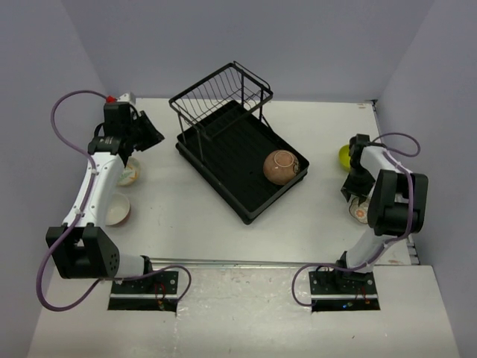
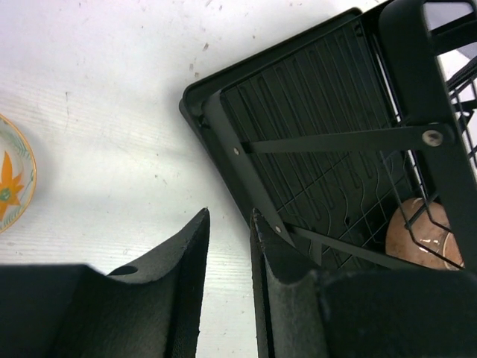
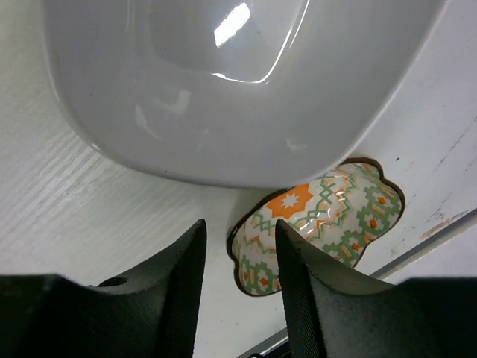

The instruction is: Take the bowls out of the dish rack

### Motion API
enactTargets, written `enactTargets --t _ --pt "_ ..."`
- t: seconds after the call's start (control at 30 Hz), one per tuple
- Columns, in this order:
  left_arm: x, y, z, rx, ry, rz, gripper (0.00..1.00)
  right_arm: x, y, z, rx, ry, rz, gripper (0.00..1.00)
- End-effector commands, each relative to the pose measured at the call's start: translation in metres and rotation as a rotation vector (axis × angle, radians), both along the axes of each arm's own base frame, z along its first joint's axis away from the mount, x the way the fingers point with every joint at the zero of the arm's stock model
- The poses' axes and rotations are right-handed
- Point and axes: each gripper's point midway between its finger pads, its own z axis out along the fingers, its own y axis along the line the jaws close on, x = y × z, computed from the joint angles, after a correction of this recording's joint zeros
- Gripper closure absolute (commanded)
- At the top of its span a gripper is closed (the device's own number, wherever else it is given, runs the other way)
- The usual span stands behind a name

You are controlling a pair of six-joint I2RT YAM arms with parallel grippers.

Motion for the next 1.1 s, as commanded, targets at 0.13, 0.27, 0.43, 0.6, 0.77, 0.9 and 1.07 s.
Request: enactTargets --t 0.13,0.27,0.43,0.6,0.77,0.9,1.07 --pt "-0.01 0.0 -0.002 0.021 -0.005 -0.01 0.7 0.016 0.013 0.065 0.008 -0.231 0.017 0.38" --pt "-0.014 -0.007 -0.008 0.036 0.007 -0.032 0.7 0.047 0.055 0.129 0.098 -0.44 0.161 0.34" --pt "-0.02 -0.01 -0.018 0.039 0.039 -0.04 0.7 0.101 0.137 0.21 0.353 -0.658 0.395 0.35" --pt "-0.029 -0.021 -0.017 0.006 0.03 -0.084 0.73 0.132 0.17 0.205 0.483 -0.605 0.456 0.41" --pt "-0.045 -0.022 -0.021 0.009 0.043 -0.089 0.78 0.135 0.191 0.168 0.543 -0.509 0.483 0.47" --pt "-0.061 -0.024 -0.027 0.007 0.063 -0.083 0.85 0.13 0.203 0.138 0.548 -0.451 0.509 0.48" --pt "-0.073 -0.044 -0.02 -0.066 0.049 -0.139 1.0 0.129 0.215 0.12 0.555 -0.412 0.541 0.51"
